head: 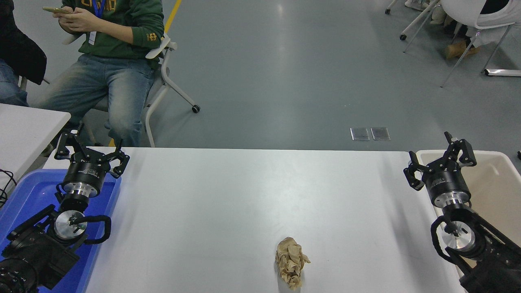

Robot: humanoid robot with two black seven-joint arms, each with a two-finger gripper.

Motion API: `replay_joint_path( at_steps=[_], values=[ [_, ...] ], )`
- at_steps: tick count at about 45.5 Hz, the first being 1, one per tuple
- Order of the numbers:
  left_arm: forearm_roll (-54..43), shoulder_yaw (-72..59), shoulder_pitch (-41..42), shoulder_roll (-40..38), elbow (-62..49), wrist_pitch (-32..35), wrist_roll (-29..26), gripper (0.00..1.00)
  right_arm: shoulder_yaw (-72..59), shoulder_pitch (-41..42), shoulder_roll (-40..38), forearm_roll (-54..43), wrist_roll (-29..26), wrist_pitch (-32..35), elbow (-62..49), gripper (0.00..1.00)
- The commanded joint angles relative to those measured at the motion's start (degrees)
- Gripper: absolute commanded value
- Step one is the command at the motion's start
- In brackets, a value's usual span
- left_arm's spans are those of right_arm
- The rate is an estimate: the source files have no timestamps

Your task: Clean the table surface

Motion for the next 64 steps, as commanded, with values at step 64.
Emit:
replay_joint_path(
  at_steps=[64],
  values=[
    [0.0,0.0,0.0,0.0,0.0,0.0,0.0,1.00,-27.3,8.9,-30.4,-21.8,-25.8,5.6,39.6,1.00]
  ],
)
